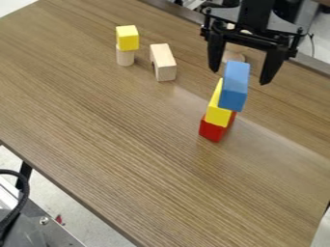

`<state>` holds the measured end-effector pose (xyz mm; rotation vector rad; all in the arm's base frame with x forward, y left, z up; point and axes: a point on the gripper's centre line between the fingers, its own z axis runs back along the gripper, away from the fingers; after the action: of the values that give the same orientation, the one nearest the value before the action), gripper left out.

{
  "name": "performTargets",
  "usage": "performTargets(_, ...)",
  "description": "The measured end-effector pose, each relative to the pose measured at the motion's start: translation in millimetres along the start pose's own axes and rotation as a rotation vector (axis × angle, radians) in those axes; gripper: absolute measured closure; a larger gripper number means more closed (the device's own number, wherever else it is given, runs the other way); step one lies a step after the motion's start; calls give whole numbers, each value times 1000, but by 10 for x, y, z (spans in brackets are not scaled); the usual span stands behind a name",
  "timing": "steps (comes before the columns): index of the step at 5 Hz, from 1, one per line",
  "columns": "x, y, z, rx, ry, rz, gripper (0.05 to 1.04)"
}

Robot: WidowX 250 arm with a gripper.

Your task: Put the blue triangle on top of the arch

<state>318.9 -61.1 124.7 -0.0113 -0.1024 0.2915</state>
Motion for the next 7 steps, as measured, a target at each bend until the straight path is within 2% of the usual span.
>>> performTargets(2,113,8,-90,6,13,12,84)
performTargets(4,183,159,-344,39,77,54,112)
performTargets(5,209,247,-450,43,106,87,386)
performTargets(6,205,260,-439,34,108,91,480)
performTargets(7,187,224,-225,-24,70,75,480)
